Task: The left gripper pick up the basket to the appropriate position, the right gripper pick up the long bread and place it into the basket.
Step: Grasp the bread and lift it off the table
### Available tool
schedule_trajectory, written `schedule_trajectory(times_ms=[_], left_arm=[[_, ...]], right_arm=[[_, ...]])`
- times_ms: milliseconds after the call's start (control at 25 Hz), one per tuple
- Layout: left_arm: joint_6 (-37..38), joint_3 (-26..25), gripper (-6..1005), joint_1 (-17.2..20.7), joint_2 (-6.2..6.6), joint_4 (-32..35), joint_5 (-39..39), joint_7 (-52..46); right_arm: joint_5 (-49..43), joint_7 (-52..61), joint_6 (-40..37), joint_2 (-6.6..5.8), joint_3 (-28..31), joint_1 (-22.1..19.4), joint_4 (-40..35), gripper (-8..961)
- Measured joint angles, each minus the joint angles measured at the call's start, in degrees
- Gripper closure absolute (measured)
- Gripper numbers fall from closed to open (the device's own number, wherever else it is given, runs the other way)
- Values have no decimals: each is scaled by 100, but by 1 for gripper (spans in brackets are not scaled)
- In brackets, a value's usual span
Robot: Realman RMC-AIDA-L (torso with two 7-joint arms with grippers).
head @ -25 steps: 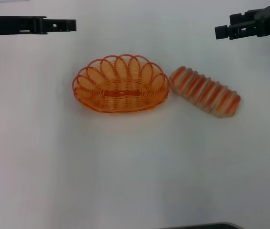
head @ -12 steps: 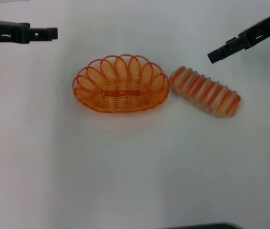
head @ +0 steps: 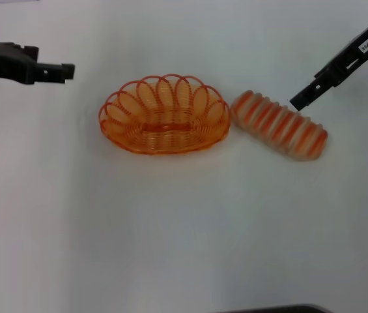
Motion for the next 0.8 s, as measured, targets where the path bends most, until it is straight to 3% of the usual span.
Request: schedule_trajectory(times_ms=[280,600,800], left_arm=[[721,-32,115,89,-25,-9,-247,1098],[1572,-613,116,131,68,-14,-496,1406],[1732,-826,115,261,92,-5,-708,1459]], right_arm=[[-289,-3,-47,58,-115,121,3,14],[-296,-150,229,100,-572,136,26,14],[-295,-159,446,170,-796,190,58,15]])
